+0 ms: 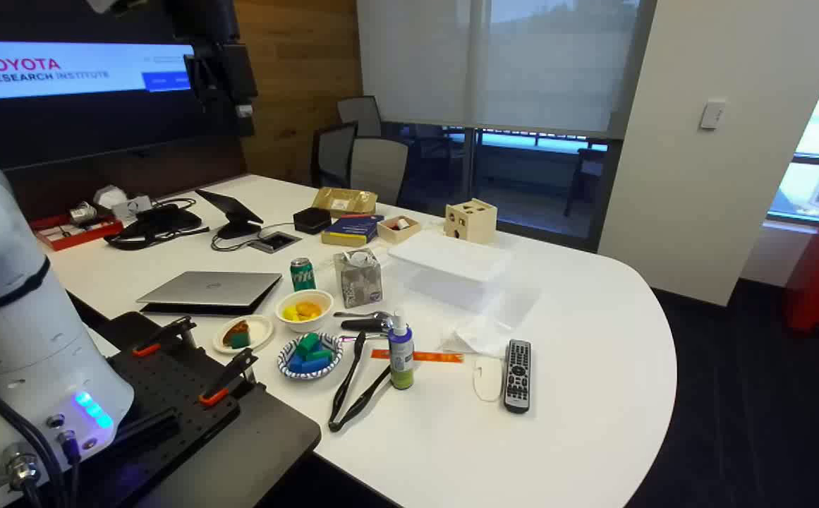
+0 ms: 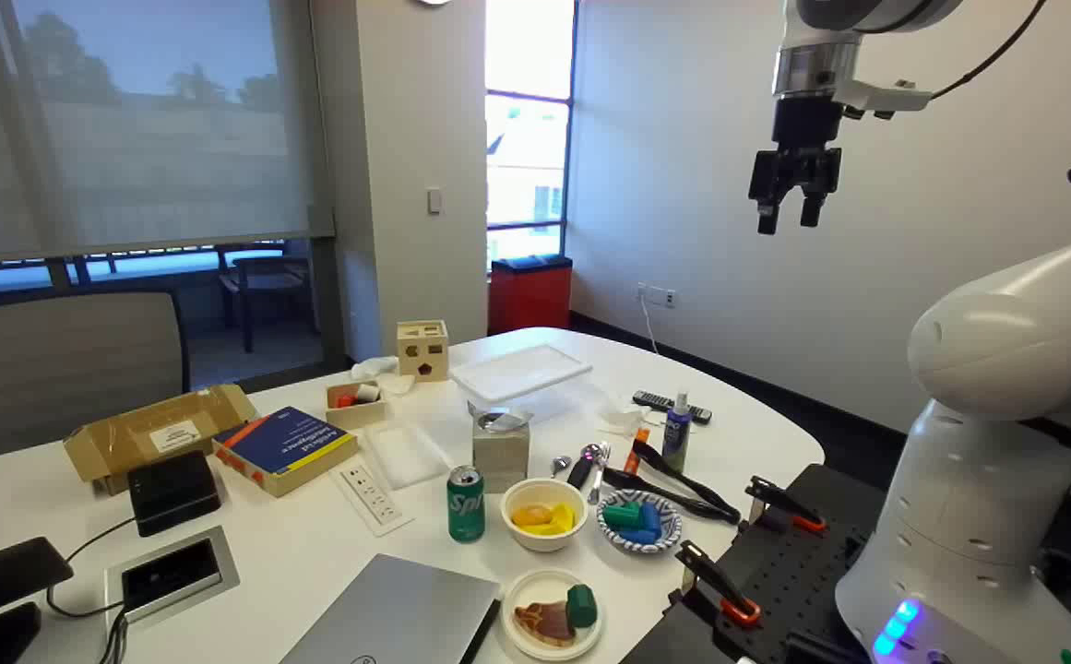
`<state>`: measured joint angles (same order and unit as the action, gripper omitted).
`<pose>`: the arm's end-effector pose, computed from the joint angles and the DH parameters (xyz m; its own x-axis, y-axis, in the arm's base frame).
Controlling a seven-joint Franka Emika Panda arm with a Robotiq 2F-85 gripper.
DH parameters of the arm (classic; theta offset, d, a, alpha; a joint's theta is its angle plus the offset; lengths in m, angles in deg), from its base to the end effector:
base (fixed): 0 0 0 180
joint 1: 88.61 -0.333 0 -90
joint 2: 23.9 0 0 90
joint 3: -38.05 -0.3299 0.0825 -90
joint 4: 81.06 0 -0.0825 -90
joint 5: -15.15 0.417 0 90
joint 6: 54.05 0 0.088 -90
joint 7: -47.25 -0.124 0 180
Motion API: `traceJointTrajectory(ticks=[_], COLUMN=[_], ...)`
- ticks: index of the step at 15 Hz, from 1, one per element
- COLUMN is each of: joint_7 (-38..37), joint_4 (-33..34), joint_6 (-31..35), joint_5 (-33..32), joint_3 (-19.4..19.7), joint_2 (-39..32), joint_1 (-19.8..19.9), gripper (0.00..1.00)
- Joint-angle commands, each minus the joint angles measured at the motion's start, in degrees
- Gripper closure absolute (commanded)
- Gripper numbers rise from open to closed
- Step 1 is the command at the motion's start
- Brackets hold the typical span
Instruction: Open the laptop
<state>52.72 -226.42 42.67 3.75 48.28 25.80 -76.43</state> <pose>0.2843 -0.1482 0.5228 0.9777 -0.2101 0.0054 -0.2100 -0.9757 0.0627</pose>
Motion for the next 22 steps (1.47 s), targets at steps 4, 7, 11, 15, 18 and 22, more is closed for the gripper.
traceJointTrajectory(ticks=[4, 7, 11, 15, 18, 22], joint_7=[-4.6, -11.1, -19.6, -25.0, -27.3, -27.0], joint_4=[-2.4, -5.9, -8.0, -6.7, -5.3, -3.1], joint_6=[3.6, 10.3, 22.8, 35.5, 44.9, 56.7], joint_5=[3.1, 9.9, 19.8, 25.2, 28.3, 36.2], joint_3=[-2.2, -8.0, -17.3, -25.7, -29.2, -30.6], joint_2=[-0.5, -1.7, -9.1, -21.6, -32.6, -47.3], joint_1=[-2.4, -6.5, -13.3, -19.4, -23.7, -29.6], gripper=[0.0, 0.0, 0.0, 0.0, 0.0, 0.0])
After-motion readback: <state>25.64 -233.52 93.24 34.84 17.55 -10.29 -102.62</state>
